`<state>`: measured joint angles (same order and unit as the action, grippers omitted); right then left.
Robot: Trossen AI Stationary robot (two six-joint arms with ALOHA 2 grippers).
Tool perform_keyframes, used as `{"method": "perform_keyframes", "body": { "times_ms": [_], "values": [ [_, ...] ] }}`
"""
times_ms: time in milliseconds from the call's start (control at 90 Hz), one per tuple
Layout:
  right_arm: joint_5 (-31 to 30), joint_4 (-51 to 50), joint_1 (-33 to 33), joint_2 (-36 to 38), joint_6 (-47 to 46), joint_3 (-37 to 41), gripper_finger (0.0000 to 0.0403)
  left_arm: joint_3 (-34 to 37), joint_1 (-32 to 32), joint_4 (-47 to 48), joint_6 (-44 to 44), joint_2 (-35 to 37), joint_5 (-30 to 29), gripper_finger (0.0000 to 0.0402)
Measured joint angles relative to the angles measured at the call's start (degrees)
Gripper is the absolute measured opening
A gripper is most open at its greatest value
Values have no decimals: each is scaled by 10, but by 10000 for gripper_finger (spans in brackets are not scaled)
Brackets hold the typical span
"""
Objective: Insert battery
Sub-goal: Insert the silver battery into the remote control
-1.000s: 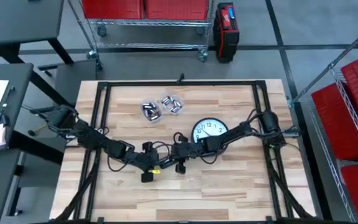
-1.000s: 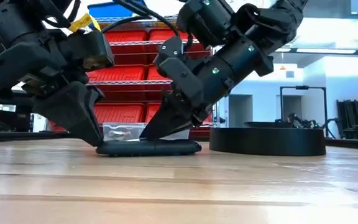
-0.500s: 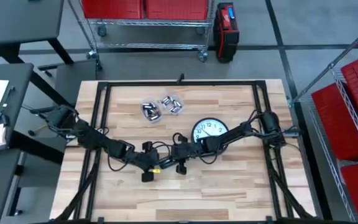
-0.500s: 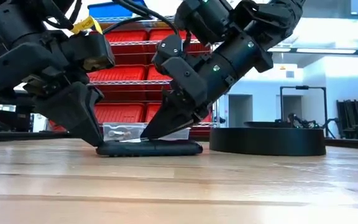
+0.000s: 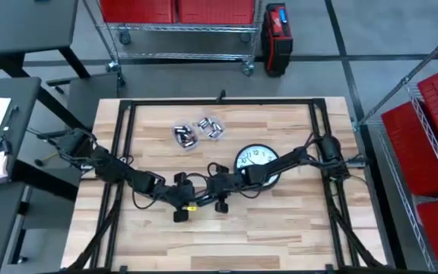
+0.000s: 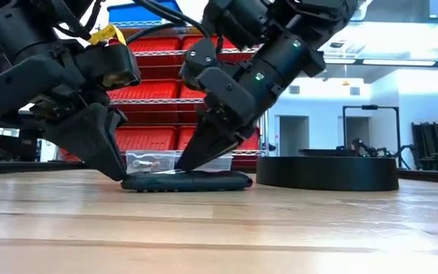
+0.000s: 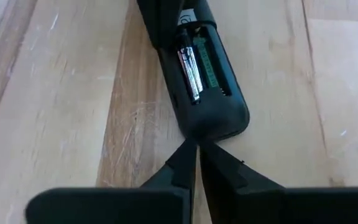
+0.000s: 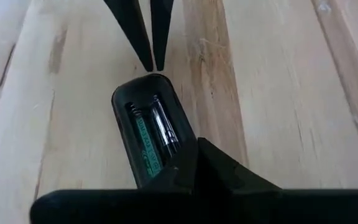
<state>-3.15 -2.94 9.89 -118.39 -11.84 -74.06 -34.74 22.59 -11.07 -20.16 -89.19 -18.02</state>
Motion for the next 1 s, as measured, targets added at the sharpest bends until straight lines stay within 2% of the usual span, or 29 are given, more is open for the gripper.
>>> {"method": "perform_keyframes", "body": {
  "times_ms": [267,467,656,1000],
  "values": [
    [2,-28,-12,39,-1,-24,0,0,0,2,0,0,0,3],
    [24,-20,3,29,-4,-21,0,0,0,3,0,0,0,3],
    [17,-13,14,21,-24,6,0,0,0,1,-1,0,1,3],
    [13,22,6,16,-29,6,0,0,-1,1,0,0,1,3]
  ]
}}
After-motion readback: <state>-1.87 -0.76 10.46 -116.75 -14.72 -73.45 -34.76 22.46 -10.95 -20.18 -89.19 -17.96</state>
